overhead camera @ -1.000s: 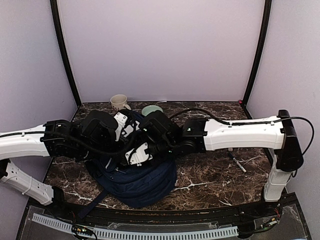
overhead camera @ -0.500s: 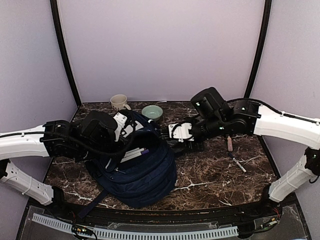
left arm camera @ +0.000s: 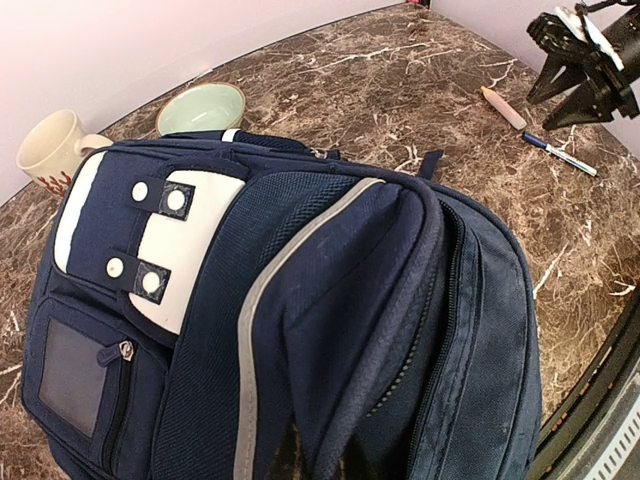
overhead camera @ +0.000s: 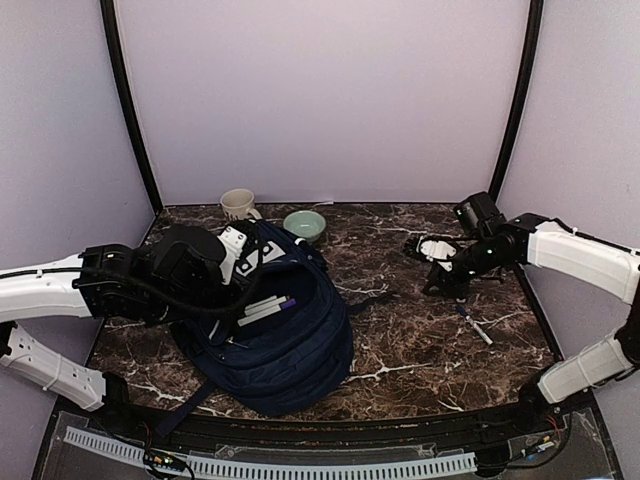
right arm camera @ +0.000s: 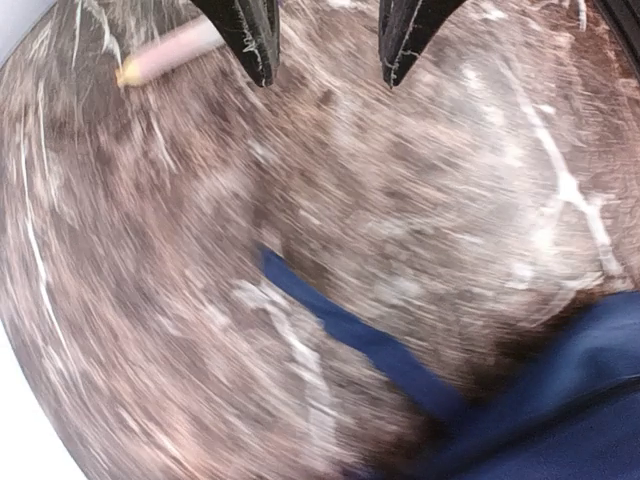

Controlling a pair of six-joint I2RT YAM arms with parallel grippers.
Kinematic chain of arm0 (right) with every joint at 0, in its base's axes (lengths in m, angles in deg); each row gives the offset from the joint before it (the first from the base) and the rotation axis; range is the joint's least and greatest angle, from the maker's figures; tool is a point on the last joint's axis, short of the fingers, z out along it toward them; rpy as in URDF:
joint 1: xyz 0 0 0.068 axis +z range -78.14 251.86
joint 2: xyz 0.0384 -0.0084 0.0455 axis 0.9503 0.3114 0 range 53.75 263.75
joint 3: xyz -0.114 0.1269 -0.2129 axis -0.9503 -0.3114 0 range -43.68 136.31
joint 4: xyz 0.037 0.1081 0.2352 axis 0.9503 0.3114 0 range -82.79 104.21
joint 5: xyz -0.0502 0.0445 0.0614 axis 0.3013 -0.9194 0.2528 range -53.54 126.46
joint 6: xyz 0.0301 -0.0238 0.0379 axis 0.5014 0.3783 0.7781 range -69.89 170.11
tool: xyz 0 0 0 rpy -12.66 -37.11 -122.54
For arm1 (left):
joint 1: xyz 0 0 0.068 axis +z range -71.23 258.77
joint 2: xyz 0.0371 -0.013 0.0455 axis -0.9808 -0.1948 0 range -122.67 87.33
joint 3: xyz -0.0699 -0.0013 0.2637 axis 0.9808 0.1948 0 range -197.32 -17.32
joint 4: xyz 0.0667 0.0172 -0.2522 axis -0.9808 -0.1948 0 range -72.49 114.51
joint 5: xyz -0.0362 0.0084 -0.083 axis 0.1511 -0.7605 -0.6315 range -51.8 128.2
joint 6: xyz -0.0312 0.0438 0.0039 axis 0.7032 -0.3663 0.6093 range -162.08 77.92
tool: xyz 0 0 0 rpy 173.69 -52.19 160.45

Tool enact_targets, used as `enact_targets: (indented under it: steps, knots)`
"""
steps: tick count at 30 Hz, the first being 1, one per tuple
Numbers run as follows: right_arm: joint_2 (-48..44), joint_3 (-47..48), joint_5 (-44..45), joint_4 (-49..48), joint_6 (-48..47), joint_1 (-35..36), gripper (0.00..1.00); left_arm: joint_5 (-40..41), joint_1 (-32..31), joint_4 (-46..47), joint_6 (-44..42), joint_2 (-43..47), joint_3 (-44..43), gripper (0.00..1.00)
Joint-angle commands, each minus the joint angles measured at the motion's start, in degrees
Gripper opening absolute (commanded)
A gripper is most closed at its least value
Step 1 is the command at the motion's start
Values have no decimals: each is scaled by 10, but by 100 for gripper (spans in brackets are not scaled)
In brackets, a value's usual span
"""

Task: Pack the student bag
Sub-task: Adjust the pen at the center of the board.

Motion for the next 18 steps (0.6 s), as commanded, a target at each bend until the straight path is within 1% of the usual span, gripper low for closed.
enact_targets:
  steps: [1, 5, 7, 10, 13, 17, 18]
  knots:
    - [38, 11, -14, 21, 17, -98, 34, 15, 1, 51, 12, 27, -1, 0]
    - [100, 36, -13, 35, 36, -176, 34, 13, 1, 50, 16, 25, 0, 0]
    - [137, 46, 5, 25, 54, -207, 35, 12, 2, 54, 17, 25, 1, 0]
    - [190, 65, 10, 26, 63, -243, 35, 11, 2, 57, 17, 24, 3, 0]
    - [229, 79, 5, 26, 73, -266, 35, 10, 2, 56, 17, 22, 2, 0]
    - [273, 93, 11, 26, 79, -273, 37, 12, 2, 56, 16, 21, 2, 0]
    - [282, 111, 11, 25, 80, -273, 38, 12, 2, 56, 16, 21, 2, 0]
